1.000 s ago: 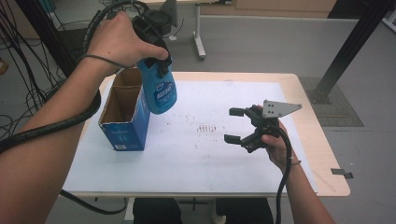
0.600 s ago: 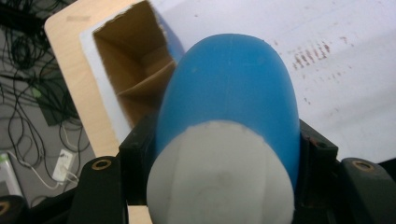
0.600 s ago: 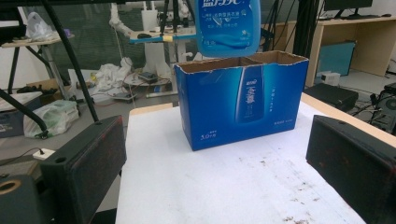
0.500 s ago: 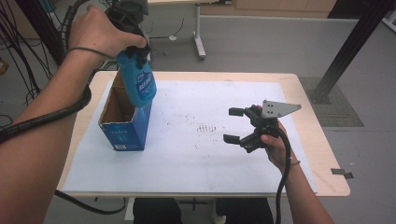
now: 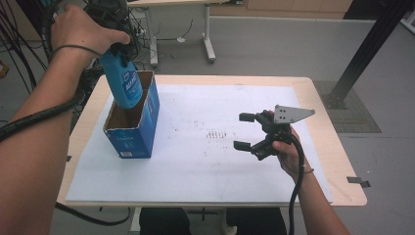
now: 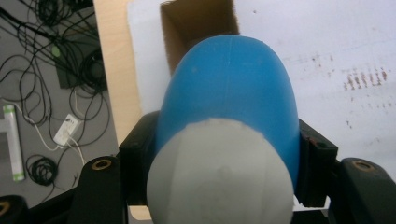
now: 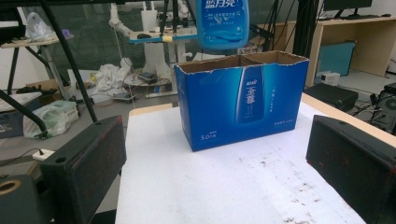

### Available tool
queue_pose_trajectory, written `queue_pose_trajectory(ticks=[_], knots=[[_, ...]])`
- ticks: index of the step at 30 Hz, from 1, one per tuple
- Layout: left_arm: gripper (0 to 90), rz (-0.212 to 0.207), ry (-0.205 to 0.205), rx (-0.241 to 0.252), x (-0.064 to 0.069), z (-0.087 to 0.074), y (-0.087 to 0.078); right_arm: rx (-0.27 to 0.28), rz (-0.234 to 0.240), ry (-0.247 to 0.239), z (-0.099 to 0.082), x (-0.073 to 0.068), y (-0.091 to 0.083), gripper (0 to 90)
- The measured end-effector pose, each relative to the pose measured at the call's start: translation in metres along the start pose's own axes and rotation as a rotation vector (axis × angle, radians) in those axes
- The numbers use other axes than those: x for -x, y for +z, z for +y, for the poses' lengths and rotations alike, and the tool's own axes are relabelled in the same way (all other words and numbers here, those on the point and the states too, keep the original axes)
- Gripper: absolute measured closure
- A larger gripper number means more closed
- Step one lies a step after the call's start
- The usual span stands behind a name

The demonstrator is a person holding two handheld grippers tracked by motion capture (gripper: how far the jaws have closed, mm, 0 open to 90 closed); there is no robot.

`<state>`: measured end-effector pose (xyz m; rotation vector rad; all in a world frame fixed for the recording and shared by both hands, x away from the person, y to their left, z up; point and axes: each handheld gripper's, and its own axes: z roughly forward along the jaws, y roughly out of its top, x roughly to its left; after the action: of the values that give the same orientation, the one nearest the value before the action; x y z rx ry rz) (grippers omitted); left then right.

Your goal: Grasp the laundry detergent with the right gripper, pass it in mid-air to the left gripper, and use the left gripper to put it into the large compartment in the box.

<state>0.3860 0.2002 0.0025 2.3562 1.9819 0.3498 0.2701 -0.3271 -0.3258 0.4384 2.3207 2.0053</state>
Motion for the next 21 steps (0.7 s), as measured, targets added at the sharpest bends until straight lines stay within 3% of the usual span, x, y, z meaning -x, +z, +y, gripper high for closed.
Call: queue_pose_trajectory(ticks=[6, 15, 21], knots=[[37.7, 0.058, -0.046, -0.002, 0.0, 0.002, 0.003, -0.002, 0.003, 0.001, 0.0, 0.0, 0.002, 4.7], [37.8, 0.041, -0.11, -0.022, -0.01, 0.003, 0.011, 0.002, 0.002, 0.003, 0.0, -0.001, 0.001, 4.7], [37.8, 0.032, -0.114, -0.034, -0.009, 0.004, 0.021, 0.005, 0.001, 0.001, -0.001, -0.001, 0.001, 4.6]])
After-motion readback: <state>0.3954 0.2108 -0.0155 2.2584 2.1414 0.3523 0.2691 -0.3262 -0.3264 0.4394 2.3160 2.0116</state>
